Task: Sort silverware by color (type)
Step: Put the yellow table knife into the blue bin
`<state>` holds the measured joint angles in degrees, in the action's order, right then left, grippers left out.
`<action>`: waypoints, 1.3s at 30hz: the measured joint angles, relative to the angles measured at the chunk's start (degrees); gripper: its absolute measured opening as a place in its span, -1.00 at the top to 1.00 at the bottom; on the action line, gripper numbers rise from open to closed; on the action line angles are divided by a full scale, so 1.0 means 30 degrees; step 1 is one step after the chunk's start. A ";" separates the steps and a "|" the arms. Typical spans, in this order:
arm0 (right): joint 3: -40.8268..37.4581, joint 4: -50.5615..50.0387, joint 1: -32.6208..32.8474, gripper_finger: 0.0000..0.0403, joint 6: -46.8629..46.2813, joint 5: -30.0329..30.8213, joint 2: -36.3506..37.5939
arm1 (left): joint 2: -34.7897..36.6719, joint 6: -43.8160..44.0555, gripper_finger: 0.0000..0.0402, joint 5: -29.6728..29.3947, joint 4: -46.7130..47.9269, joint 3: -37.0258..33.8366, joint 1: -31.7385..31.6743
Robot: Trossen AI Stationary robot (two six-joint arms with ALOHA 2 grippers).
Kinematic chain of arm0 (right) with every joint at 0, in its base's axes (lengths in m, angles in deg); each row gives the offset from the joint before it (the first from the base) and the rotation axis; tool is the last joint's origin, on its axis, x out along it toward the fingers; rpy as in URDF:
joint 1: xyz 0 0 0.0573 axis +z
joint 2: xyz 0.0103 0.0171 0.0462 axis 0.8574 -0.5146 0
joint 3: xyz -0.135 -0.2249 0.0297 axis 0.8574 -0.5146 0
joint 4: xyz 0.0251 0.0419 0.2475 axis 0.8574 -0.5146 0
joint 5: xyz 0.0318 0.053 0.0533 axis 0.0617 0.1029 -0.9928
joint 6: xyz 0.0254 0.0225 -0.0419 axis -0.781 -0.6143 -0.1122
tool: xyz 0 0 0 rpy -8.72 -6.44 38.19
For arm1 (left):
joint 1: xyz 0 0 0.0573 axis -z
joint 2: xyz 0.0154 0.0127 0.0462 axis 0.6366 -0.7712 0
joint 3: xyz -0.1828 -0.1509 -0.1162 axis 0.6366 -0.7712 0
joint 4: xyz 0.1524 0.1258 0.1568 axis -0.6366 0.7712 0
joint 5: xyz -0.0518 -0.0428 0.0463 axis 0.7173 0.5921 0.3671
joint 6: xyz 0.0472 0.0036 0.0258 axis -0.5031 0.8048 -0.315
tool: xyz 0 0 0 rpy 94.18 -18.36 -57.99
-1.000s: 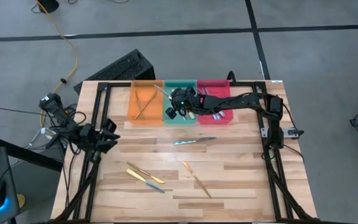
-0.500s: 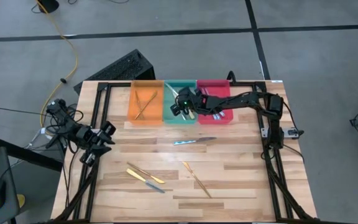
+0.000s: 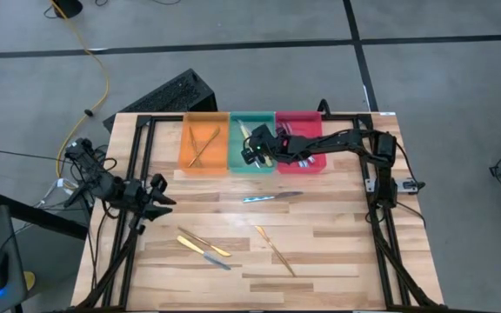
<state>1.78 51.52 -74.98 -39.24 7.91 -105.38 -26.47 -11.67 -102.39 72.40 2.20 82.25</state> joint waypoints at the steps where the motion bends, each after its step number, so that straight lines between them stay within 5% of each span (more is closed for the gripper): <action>1: 0.0000 -0.0171 0.0052 0.63 0.0003 0.0011 0.0000 | -0.0004 0.0581 0.56 -0.0017 0.0148 0.0000 -0.0004; 17: 0.0000 -0.0641 -0.0106 0.63 0.0007 0.0504 0.0000 | 0.0011 0.0883 0.56 -0.1964 -0.0765 0.0036 -0.0004; 39: -0.0801 0.2442 -0.0128 0.62 0.0517 0.0344 -0.1887 | 0.0003 0.0390 0.56 -0.0580 -0.0224 0.0036 -0.0004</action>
<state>-0.62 58.85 -75.37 -37.69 8.95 -111.05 -26.46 -10.50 -104.13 71.73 2.31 82.24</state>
